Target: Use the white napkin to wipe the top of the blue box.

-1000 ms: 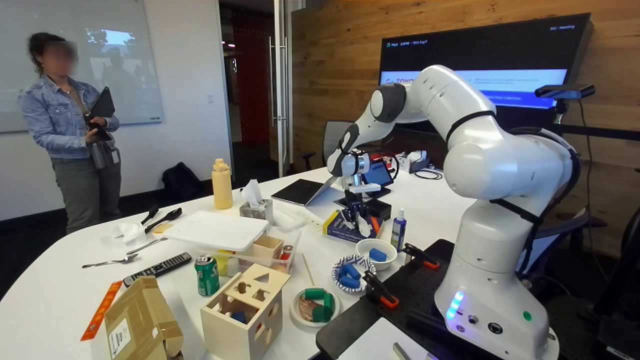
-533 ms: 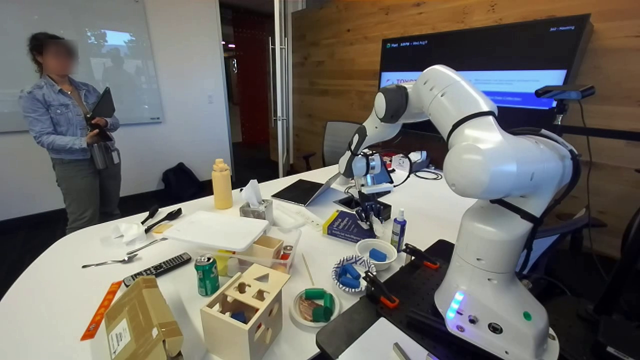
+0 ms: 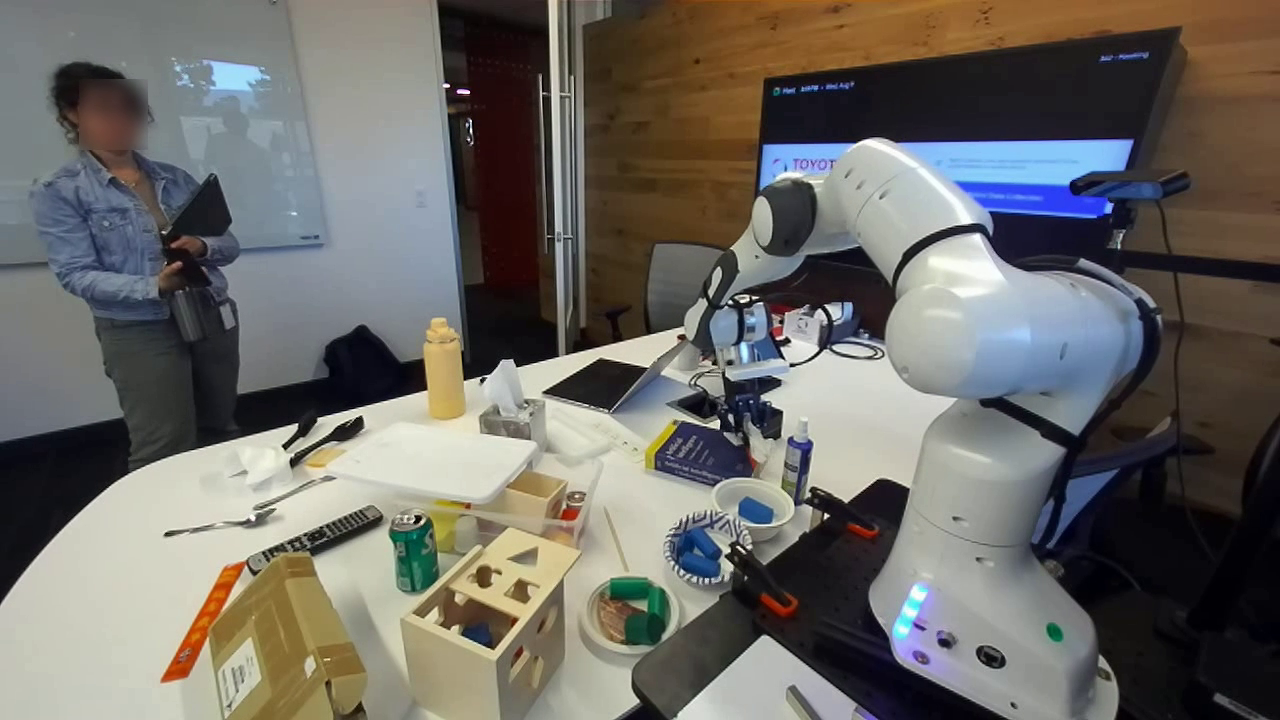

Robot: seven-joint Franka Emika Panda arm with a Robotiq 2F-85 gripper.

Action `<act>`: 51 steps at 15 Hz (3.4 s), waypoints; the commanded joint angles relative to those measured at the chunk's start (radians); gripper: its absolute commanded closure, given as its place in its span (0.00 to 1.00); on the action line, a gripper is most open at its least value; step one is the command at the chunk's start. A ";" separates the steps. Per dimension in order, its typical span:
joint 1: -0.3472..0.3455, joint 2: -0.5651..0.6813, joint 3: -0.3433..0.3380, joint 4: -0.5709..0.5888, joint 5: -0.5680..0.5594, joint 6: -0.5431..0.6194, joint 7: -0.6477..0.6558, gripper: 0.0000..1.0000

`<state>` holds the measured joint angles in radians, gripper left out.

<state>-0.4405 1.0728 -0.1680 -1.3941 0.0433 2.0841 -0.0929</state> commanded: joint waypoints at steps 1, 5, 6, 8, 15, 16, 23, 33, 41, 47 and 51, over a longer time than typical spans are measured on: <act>0.010 0.039 0.007 0.038 0.015 0.008 0.015 0.97; 0.021 0.010 0.037 -0.024 0.022 0.009 -0.015 0.97; 0.023 -0.005 0.041 -0.046 0.022 0.010 -0.024 0.97; 0.027 -0.047 0.056 -0.112 0.024 0.023 -0.048 0.97; 0.064 -0.122 0.067 -0.274 0.016 0.051 -0.060 0.97; 0.064 -0.122 0.062 -0.276 0.017 0.061 -0.056 0.97; 0.080 -0.152 0.071 -0.276 0.021 0.134 -0.061 0.97; 0.217 -0.155 0.148 -0.306 0.007 0.159 -0.062 0.97; 0.293 -0.131 0.157 -0.288 -0.004 0.175 -0.047 0.97; 0.291 -0.114 0.169 -0.276 0.009 0.181 -0.055 0.50; 0.289 -0.133 0.179 -0.292 0.018 0.167 -0.057 0.19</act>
<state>-0.1496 0.9617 -0.0031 -1.6704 0.0478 2.2521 -0.1505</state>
